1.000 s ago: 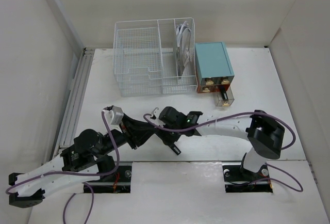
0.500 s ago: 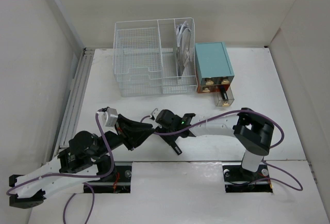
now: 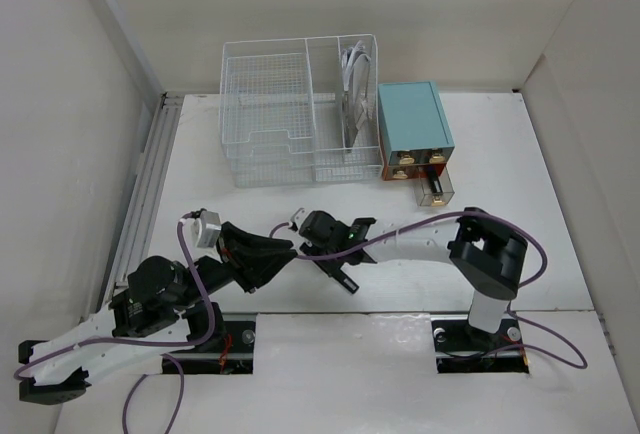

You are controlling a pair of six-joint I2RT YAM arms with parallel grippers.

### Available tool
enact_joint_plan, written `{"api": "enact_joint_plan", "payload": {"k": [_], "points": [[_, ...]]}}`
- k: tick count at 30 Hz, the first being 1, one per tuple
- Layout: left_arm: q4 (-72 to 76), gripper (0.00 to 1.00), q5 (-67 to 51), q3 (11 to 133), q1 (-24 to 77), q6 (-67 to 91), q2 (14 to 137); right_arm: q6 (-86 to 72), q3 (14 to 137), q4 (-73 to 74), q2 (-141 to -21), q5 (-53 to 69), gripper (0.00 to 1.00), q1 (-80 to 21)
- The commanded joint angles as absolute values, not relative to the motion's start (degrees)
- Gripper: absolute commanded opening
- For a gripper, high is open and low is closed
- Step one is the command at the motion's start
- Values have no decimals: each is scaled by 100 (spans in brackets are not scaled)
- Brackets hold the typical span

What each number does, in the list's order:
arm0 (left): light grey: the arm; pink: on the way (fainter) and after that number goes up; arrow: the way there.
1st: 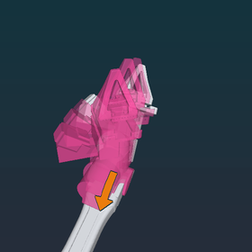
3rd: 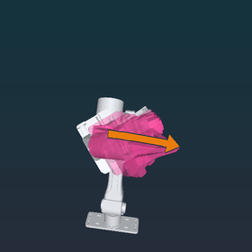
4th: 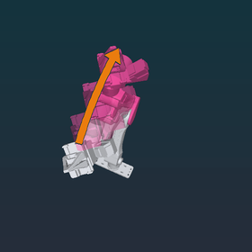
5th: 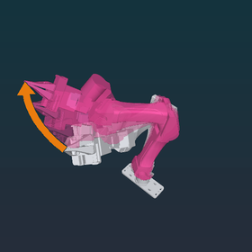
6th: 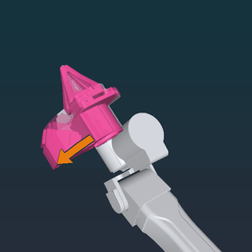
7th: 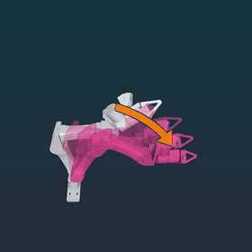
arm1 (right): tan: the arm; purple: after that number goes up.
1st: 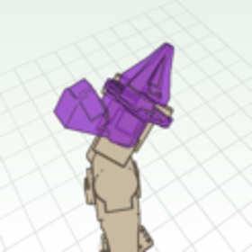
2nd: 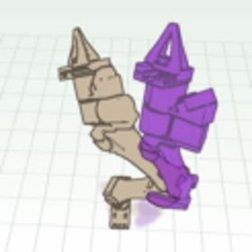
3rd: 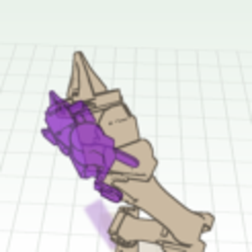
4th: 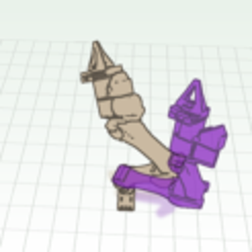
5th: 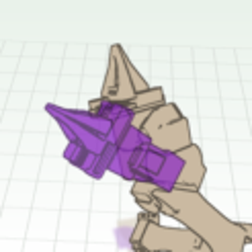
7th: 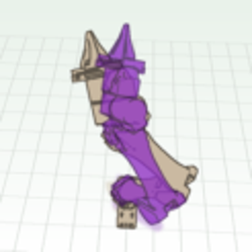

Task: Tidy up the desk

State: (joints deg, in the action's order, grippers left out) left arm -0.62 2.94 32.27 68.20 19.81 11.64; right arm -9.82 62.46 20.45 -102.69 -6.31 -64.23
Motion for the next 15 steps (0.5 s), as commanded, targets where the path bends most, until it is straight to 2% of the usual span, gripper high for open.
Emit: {"api": "enact_joint_plan", "payload": {"k": [1, 8, 15], "points": [[281, 24, 176, 3208, 6847, 1898, 1099, -688, 6555, 2294, -10460, -974, 10, -6478], [343, 24, 123, 3155, 6847, 1846, 1099, 104, 6838, 2355, -9643, -1433, 2, -5969], [343, 24, 123, 3155, 6847, 1846, 1160, 1089, 7075, 2750, -9045, -380, 0, -4432]]}}
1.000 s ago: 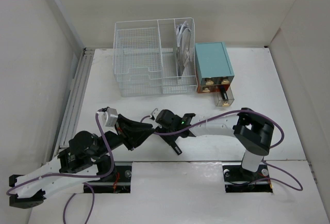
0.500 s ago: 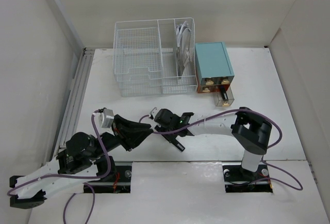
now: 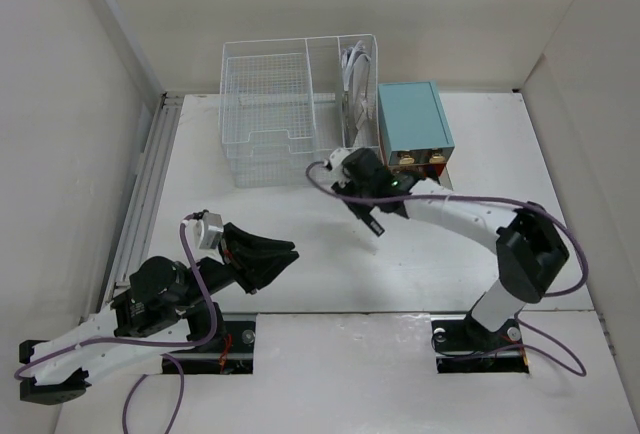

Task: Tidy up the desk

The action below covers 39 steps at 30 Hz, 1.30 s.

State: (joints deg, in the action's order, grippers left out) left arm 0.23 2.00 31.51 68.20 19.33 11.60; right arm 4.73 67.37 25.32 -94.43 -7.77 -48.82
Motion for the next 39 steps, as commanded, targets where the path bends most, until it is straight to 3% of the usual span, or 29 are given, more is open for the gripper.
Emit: {"api": "enact_joint_plan", "payload": {"k": [1, 10, 19, 27, 39], "points": [[343, 24, 123, 3155, 6847, 1846, 1160, 1220, 7145, 2751, -8974, -91, 0, -4238], [343, 24, 123, 3155, 6847, 1846, 1266, 3320, 7075, 2883, -8174, 2442, 0, -2155], [343, 25, 123, 3103, 6847, 1846, 1318, 5236, 7831, 4471, -8973, 4173, 0, -863], [343, 25, 123, 3103, 6847, 1846, 1318, 6844, 7901, 5044, -9413, 4649, 0, -422], [343, 26, 123, 3103, 6847, 1846, 1318, 7787, 8235, 5519, -9931, 5080, 0, 9]]}}
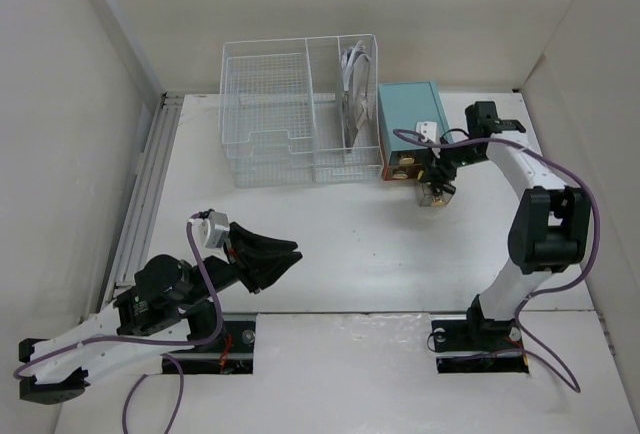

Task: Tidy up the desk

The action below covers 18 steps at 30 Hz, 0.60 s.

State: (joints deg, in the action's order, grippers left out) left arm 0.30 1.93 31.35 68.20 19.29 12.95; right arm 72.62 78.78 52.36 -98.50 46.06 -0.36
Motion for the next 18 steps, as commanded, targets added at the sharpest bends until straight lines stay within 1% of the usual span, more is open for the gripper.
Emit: {"api": "enact_joint_plan", "payload": {"k": [1, 2, 6, 11, 18], "points": [[343, 26, 123, 3103, 6847, 1846, 1318, 7926, 8235, 5676, -9932, 5080, 0, 9], [395, 26, 71, 3103, 6847, 1846, 1318, 8189, 8314, 5765, -9993, 5158, 0, 9], [396, 26, 70, 3103, 6847, 1846, 1371, 8393, 8437, 5871, -10072, 5159, 0, 9], [396, 26, 18, 3103, 6847, 1846, 1424, 8683, 8657, 6143, -10441, 5273, 0, 9], [396, 26, 18, 3103, 6847, 1846, 1424, 8736, 8868, 6257, -10635, 5326, 0, 9]]}}
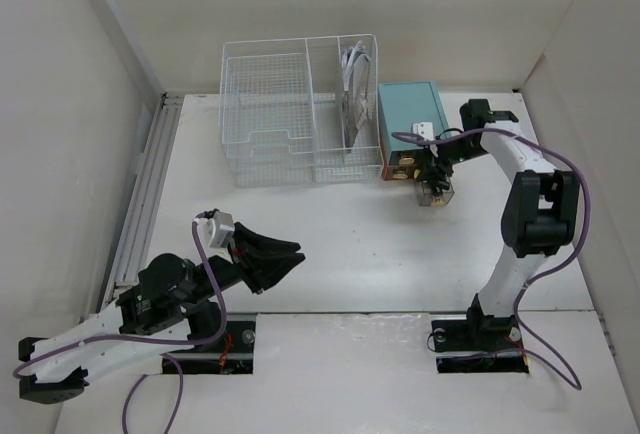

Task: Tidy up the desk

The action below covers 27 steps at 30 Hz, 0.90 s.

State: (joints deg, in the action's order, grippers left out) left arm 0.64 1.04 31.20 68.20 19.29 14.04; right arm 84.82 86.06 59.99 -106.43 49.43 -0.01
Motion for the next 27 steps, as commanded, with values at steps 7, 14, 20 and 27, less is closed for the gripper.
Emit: {"api": "enact_joint_plan", "payload": {"k": [7, 14, 20, 27], "points": [[396, 26, 18, 3103, 6847, 1793, 1424, 8736, 8649, 6319, -10591, 5326, 5, 78], [448, 26, -35, 3103, 6847, 1793, 1424, 8789, 8139, 6205, -10179, 5194, 29, 193], [448, 27, -35, 3103, 6847, 1793, 1477, 8789, 8033, 6205, -9810, 5247, 50, 193], [448, 27, -35, 3103, 6847, 1793, 1477, 8736, 7911, 6258, -9388, 5422, 45, 193]]}}
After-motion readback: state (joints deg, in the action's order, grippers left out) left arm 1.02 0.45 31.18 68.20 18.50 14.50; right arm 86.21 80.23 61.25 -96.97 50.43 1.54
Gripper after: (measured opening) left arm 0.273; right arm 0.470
